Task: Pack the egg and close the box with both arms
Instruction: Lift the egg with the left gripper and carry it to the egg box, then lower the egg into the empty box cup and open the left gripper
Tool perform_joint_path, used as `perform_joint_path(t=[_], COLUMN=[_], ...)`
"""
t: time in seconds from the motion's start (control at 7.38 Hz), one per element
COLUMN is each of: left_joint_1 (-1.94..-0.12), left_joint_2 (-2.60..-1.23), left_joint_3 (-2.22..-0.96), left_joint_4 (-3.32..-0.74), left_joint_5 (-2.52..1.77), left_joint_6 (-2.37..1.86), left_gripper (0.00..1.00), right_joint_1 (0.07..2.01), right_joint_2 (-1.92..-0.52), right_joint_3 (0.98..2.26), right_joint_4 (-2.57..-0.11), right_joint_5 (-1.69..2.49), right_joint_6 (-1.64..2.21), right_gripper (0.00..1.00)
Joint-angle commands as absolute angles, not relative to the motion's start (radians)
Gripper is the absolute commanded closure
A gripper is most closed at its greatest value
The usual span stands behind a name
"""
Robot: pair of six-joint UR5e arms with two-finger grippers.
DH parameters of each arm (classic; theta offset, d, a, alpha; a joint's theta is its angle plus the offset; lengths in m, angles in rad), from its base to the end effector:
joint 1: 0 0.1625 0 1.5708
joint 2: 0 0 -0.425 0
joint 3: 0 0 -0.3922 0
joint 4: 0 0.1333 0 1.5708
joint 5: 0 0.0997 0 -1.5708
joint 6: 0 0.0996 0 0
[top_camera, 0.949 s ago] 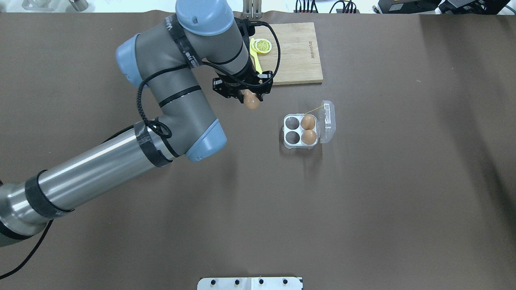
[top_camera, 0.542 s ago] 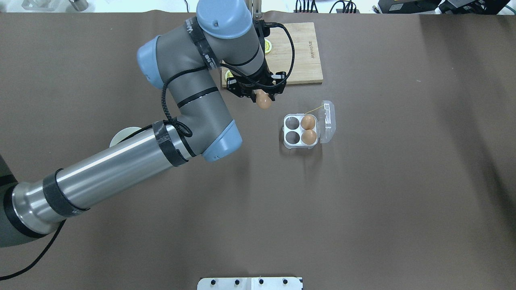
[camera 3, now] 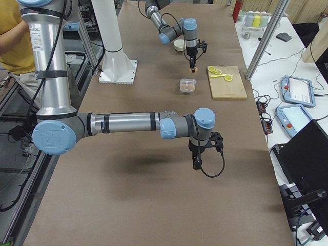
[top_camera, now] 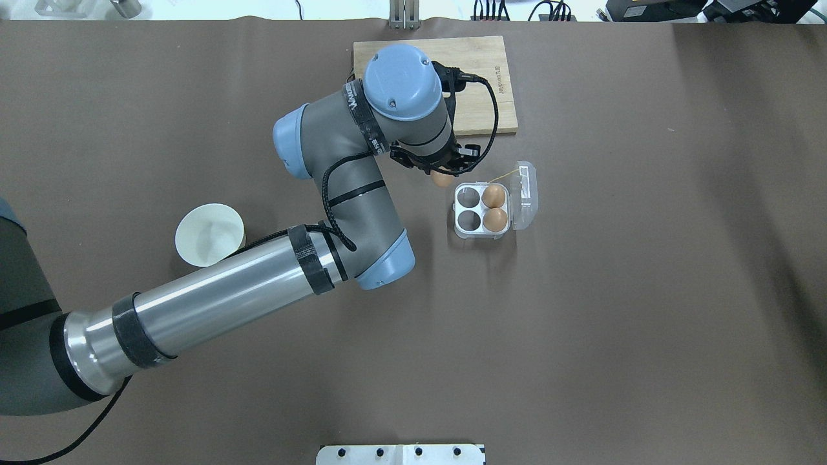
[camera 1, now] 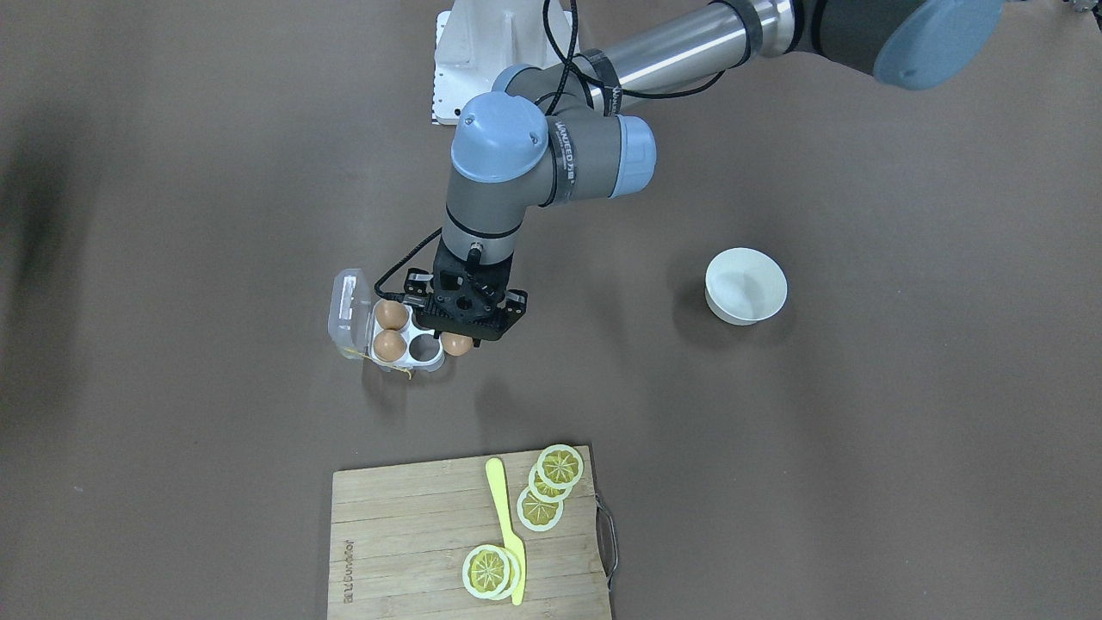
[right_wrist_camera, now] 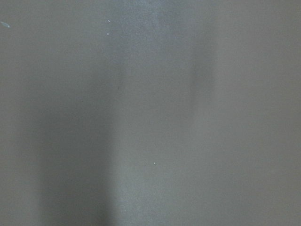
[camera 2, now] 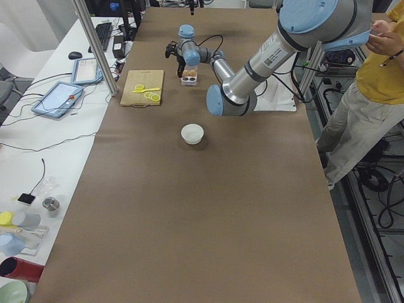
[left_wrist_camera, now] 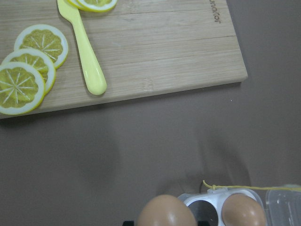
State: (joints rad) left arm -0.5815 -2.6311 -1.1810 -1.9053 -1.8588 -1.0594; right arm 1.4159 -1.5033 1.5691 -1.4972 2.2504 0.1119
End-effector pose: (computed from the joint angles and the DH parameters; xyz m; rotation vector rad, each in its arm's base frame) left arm 0.6210 -0.5339 0.0935 0.2934 0.9887 0.0809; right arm -0.0118 -0.5341 0.6236 0.0426 -0.6904 -0.0886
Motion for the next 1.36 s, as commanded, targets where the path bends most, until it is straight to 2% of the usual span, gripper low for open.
perform_joint_path(t=[0.0, 1.22], left_joint_1=[-0.533, -0.479], left_joint_2=[-2.634, -2.703], left_joint_3=[-1.166, -1.109], left_joint_4=[-1.907, -1.908], left_joint_5=[-1.807, -1.756], left_joint_6=[-1.007, -0.974], left_gripper=[0.91, 0.91], right_joint_1=[1.416, 1.416], right_joint_2=[-1.503, -1.522], right_joint_3=[1.571, 1.594], right_joint_4=[-1.497, -1.497], right_joint_5=[2.25, 2.252], right_joint_6=[0.115, 0.117], right_gripper=[0.0, 0.0])
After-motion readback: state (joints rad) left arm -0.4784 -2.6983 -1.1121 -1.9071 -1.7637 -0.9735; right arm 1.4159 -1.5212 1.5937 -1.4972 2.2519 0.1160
